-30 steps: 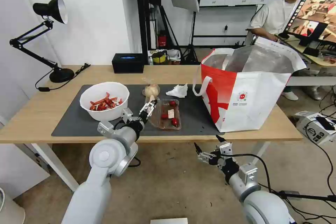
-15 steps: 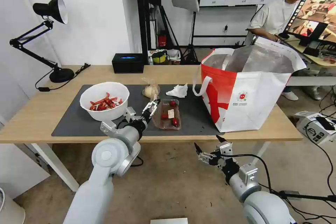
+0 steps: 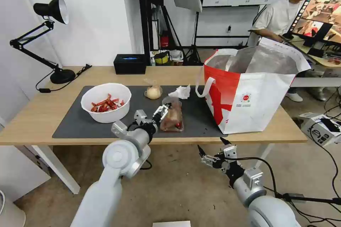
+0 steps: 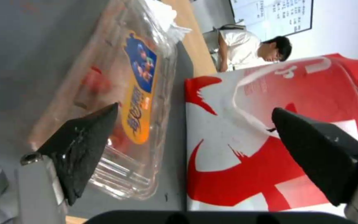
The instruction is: Pick up the trash from the table and place it into the takeout bag.
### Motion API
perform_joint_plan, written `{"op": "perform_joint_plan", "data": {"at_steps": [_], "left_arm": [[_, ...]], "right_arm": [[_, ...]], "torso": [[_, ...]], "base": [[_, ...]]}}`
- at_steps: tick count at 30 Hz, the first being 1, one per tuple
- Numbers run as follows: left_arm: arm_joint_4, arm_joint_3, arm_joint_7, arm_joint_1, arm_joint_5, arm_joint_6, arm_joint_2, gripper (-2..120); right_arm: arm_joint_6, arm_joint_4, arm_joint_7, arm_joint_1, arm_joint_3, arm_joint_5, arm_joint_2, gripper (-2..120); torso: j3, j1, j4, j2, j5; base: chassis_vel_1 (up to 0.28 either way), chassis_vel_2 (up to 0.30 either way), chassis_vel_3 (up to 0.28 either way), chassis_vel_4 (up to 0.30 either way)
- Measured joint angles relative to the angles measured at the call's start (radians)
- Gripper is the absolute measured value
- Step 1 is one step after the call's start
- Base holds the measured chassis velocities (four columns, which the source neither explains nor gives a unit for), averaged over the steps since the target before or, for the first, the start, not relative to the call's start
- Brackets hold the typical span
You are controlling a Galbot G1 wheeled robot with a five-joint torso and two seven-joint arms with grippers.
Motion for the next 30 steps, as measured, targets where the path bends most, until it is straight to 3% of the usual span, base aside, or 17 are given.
{"op": "perform_joint_plan", "data": {"at_steps": [4, 7, 10, 11, 13, 14, 16, 17, 18, 19, 24, 30], "left_arm": [[-0.002, 0.010, 0.001, -0.012, 0.019, 0.000, 0.015, 100], [-0.008, 0.018, 0.054, -0.017, 0.076, 0.001, 0.042, 100], [-0.006, 0.049, 0.227, -0.018, 0.240, -0.011, 0.111, 100], [-0.006, 0.049, 0.227, -0.018, 0.240, -0.011, 0.111, 100], [0.027, 0.086, 0.354, -0.024, 0.421, -0.043, 0.181, 98], [0.027, 0.086, 0.354, -0.024, 0.421, -0.043, 0.181, 98], [0.103, 0.136, 0.586, -0.031, 0.746, -0.146, 0.288, 87], [0.128, 0.146, 0.656, -0.035, 0.850, -0.178, 0.326, 84], [0.128, 0.146, 0.656, -0.035, 0.850, -0.178, 0.326, 84], [0.147, 0.156, 0.717, -0.042, 0.924, -0.206, 0.363, 79], [0.194, 0.182, 0.802, -0.084, 0.980, -0.249, 0.434, 59], [0.226, 0.234, 0.827, -0.146, 0.987, -0.255, 0.458, 38]], "right_arm": [[0.000, 0.014, 0.001, -0.002, 0.023, 0.011, -0.010, 100], [0.000, 0.022, 0.002, -0.005, 0.035, 0.017, -0.014, 100], [0.000, 0.025, 0.003, -0.005, 0.046, 0.027, -0.018, 100], [0.000, 0.025, 0.003, -0.005, 0.046, 0.027, -0.018, 100], [0.000, 0.024, 0.011, 0.001, 0.043, 0.049, -0.015, 100], [0.000, 0.024, 0.011, 0.001, 0.043, 0.049, -0.015, 100], [-0.002, 0.023, 0.024, 0.011, 0.039, 0.077, -0.011, 100], [-0.002, 0.022, 0.027, 0.015, 0.039, 0.082, -0.011, 100], [-0.002, 0.022, 0.027, 0.015, 0.039, 0.082, -0.011, 100], [-0.003, 0.020, 0.030, 0.019, 0.039, 0.087, -0.011, 100], [-0.004, 0.014, 0.039, 0.028, 0.034, 0.107, -0.008, 100], [-0.006, 0.013, 0.051, 0.042, 0.024, 0.122, -0.012, 100]], "torso": [[0.000, 0.000, 0.0001, 0.000, -0.0001], [0.000, 0.000, 0.0001, 0.000, -0.0001], [0.000, 0.000, 0.0000, 0.000, -0.0002], [0.000, 0.000, 0.0000, 0.000, -0.0002], [0.000, 0.000, 0.0000, 0.000, -0.0002], [0.000, 0.000, 0.0000, 0.000, -0.0002], [0.000, 0.000, 0.0001, 0.000, -0.0006], [0.000, 0.000, 0.0003, 0.000, -0.0005], [0.000, 0.000, 0.0003, 0.000, -0.0005], [0.000, 0.000, 0.0003, 0.000, -0.0004], [0.000, 0.000, 0.0002, 0.000, -0.0002], [0.000, 0.000, 0.0000, 0.000, -0.0003]], "base": [[0.000, 0.000, 0.000, 0.000], [0.000, 0.000, 0.000, 0.000], [0.000, 0.000, 0.000, 0.000], [0.000, 0.000, 0.000, 0.000], [0.000, 0.000, 0.000, 0.000], [0.000, 0.000, 0.000, 0.000], [0.000, 0.000, 0.000, 0.000], [0.000, 0.000, 0.000, 0.000], [0.000, 0.000, 0.000, 0.000], [0.000, 0.000, 0.000, 0.000], [0.000, 0.000, 0.000, 0.000], [0.000, 0.000, 0.000, 0.000]]}}
